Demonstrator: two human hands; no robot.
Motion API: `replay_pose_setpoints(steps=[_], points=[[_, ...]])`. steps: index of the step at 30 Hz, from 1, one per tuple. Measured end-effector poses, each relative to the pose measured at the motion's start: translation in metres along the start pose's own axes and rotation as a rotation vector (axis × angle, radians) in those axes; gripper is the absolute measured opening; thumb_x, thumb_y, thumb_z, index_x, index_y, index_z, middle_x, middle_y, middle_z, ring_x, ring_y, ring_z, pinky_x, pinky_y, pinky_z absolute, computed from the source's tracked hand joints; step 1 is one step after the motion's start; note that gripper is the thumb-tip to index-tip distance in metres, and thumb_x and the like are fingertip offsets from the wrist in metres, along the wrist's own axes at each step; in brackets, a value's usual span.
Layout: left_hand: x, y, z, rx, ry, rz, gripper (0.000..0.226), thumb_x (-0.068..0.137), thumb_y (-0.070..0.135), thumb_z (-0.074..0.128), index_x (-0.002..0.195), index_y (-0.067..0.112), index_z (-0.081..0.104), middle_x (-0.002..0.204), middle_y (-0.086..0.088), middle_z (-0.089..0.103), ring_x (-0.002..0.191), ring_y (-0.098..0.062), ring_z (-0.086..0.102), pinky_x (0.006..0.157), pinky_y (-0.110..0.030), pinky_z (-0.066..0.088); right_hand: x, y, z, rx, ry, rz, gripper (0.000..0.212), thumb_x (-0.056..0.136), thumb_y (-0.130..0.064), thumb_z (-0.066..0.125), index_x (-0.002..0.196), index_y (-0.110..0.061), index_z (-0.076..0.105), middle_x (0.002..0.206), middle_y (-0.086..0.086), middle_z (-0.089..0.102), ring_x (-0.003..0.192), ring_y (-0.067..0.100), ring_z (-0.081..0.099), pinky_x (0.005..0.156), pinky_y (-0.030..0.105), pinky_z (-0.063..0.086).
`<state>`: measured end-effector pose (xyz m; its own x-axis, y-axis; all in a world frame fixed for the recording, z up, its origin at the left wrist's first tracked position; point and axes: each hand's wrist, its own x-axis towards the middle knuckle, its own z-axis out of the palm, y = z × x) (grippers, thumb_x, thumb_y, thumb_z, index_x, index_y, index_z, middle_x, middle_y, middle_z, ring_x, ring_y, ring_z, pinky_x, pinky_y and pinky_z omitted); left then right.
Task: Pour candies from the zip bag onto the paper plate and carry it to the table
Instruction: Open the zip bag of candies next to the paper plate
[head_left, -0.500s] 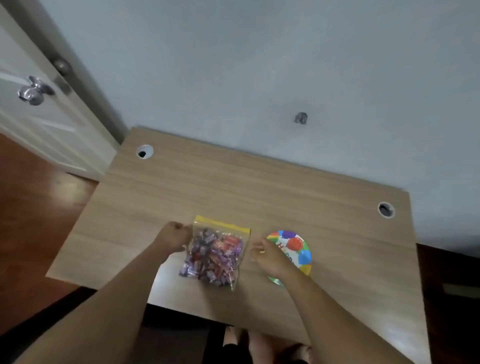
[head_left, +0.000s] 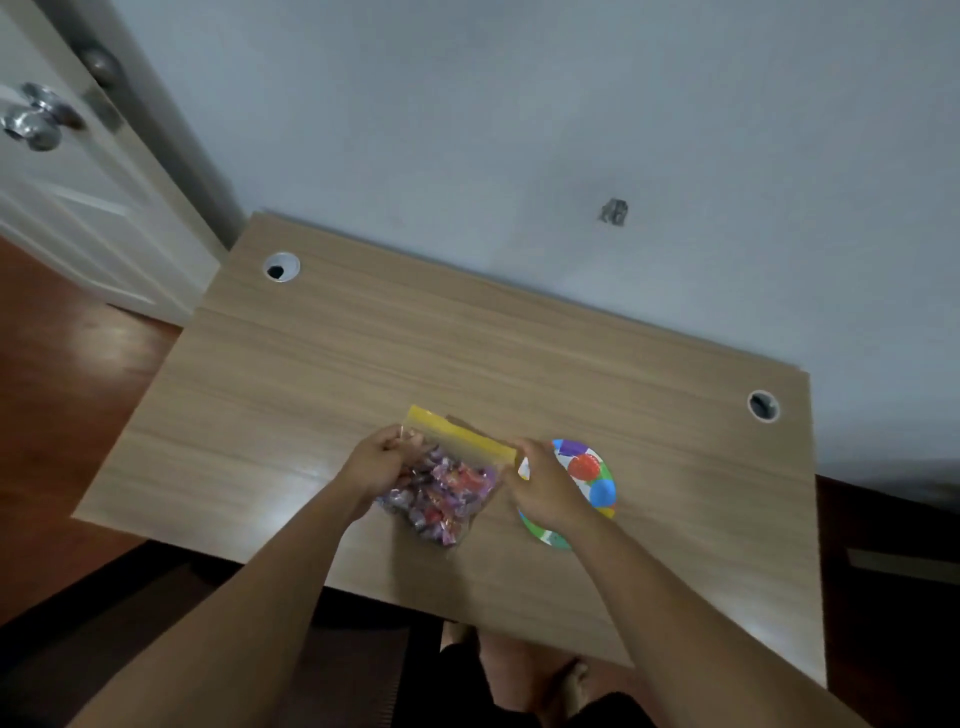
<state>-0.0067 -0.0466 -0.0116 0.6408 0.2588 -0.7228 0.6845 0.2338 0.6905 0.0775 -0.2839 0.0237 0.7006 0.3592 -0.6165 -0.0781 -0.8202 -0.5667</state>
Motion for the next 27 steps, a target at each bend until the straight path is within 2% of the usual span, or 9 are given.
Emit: replay_pose_setpoints(steps=[2,4,7,10,13,17,20,23,27], points=[[-0.011,0.005,0.003,0.083,-0.05,0.113,0.026,0.108,0.014,0.063,0.087,0.0,0.06,0.076,-0.007,0.074,0.061,-0.003,0.071,0.054,-0.022,0.054,-0.005,-0.007,-0.016,-0.054,0.058,-0.118,0.046,0.108,-0.029,0.061,0.153,-0.019,0.056,0.153,0.006,0.051,0.143,0.023,0.051,0.11,0.022,0.033],[-0.018,0.007,0.004,0.162,-0.109,0.195,0.031,0.107,0.018,0.066,0.092,-0.009,0.06,0.081,-0.014,0.071,0.071,-0.011,0.069,0.072,-0.032,0.056,-0.008,-0.008,-0.028,-0.107,0.024,-0.191,0.043,0.107,-0.033,0.061,0.149,-0.023,0.061,0.149,0.003,0.056,0.135,0.017,0.056,0.113,0.026,0.037],[-0.035,0.01,0.007,0.197,-0.153,0.265,0.02,0.107,0.014,0.065,0.094,0.0,0.069,0.081,-0.007,0.068,0.079,-0.022,0.062,0.076,-0.035,0.052,-0.024,-0.014,-0.044,-0.141,-0.149,-0.203,0.035,0.106,-0.041,0.064,0.136,-0.025,0.072,0.134,-0.009,0.072,0.112,0.003,0.066,0.097,0.02,0.048],[-0.046,0.009,0.014,0.202,-0.126,0.31,0.021,0.106,0.015,0.067,0.088,0.004,0.07,0.077,-0.005,0.066,0.073,-0.024,0.062,0.069,-0.03,0.053,-0.03,-0.011,-0.04,-0.165,-0.229,-0.22,0.027,0.105,-0.038,0.067,0.121,-0.02,0.08,0.111,-0.013,0.077,0.079,-0.017,0.062,0.077,0.01,0.043],[-0.046,-0.001,0.017,0.146,-0.062,0.311,0.02,0.105,0.018,0.068,0.096,0.0,0.072,0.083,-0.013,0.064,0.075,-0.024,0.061,0.075,-0.038,0.053,-0.033,-0.009,-0.03,-0.113,-0.164,-0.212,0.019,0.102,-0.029,0.071,0.11,-0.019,0.084,0.096,-0.016,0.076,0.082,-0.008,0.065,0.081,0.017,0.047],[-0.061,-0.005,0.033,-0.015,0.174,0.26,0.028,0.107,0.014,0.065,0.135,0.012,0.062,0.107,-0.007,0.063,0.086,-0.026,0.071,0.085,-0.05,0.064,-0.035,-0.008,-0.015,-0.017,-0.111,-0.144,0.018,0.1,-0.027,0.072,0.108,-0.017,0.085,0.099,-0.002,0.083,0.081,0.007,0.069,0.077,0.023,0.05],[-0.079,-0.006,0.045,-0.078,0.314,0.164,0.029,0.109,0.024,0.06,0.126,0.001,0.055,0.113,-0.014,0.064,0.084,-0.035,0.077,0.081,-0.045,0.068,-0.03,-0.005,-0.005,0.149,-0.09,-0.052,0.014,0.096,-0.029,0.076,0.103,-0.021,0.085,0.091,-0.002,0.081,0.072,0.007,0.066,0.077,0.026,0.05],[-0.095,-0.005,0.051,-0.124,0.103,0.028,0.04,0.107,0.041,0.063,0.11,0.001,0.059,0.102,-0.013,0.07,0.101,-0.045,0.079,0.087,-0.048,0.068,-0.028,-0.005,0.003,0.242,-0.09,0.008,0.008,0.09,-0.032,0.083,0.087,-0.025,0.083,0.08,-0.004,0.078,0.064,0.006,0.062,0.074,0.028,0.051],[-0.099,0.0,0.059,-0.091,-0.066,0.005,0.041,0.096,0.048,0.077,0.101,0.01,0.063,0.108,-0.017,0.079,0.102,-0.036,0.081,0.091,-0.05,0.068,-0.03,-0.001,0.013,0.304,-0.125,0.028,0.017,0.077,-0.043,0.091,0.069,-0.031,0.082,0.071,-0.006,0.076,0.064,0.01,0.063,0.074,0.035,0.052]])
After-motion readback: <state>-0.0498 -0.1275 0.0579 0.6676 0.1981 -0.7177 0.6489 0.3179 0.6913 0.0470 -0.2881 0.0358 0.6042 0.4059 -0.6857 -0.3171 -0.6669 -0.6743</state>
